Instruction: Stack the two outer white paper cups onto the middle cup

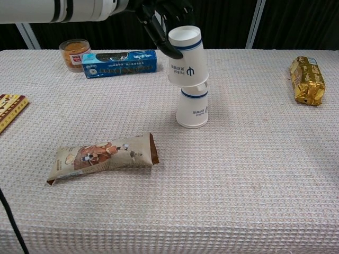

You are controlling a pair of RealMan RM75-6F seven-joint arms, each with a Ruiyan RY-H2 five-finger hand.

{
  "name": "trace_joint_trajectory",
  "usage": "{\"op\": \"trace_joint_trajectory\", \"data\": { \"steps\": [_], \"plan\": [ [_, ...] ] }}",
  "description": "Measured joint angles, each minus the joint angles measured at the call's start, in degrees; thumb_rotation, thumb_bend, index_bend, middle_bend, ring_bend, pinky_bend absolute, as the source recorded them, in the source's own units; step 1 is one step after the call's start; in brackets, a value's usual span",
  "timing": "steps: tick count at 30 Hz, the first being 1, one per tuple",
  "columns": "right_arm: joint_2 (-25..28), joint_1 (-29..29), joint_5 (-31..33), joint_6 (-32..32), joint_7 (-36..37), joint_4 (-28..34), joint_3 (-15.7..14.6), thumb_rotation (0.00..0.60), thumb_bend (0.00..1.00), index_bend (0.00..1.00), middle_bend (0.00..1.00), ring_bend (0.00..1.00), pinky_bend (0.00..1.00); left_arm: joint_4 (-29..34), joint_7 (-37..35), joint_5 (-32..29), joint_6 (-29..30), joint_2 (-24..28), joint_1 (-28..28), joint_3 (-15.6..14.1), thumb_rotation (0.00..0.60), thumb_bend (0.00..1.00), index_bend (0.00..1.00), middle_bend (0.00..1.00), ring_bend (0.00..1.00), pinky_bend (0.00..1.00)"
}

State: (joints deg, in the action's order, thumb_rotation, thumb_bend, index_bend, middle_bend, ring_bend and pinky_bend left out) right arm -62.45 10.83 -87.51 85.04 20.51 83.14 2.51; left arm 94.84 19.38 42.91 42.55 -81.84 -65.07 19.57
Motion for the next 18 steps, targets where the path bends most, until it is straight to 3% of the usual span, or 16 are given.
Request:
{"op": "trace_joint_trajectory", "data": {
  "steps": [9,18],
  "plan": [
    [-0.5,-0.6,0.2,-0.6,1.8,-1.7,0.2,0.600,0.26,0.00,0.00,0.00,0.00,-2.1,7.3,-10.9,0.8,-2.6,-8.0,-2.3,0.600,0.28,0.49,0.48,0.43,0.16],
    [-0.9,-1.2,0.0,-0.9,3.5,-3.3,0.4,0.600,0.26,0.00,0.00,0.00,0.00,-3.5,10.6,-16.1,3.9,-3.5,-11.7,-4.1,0.600,0.28,0.49,0.48,0.43,0.16]
  ]
}}
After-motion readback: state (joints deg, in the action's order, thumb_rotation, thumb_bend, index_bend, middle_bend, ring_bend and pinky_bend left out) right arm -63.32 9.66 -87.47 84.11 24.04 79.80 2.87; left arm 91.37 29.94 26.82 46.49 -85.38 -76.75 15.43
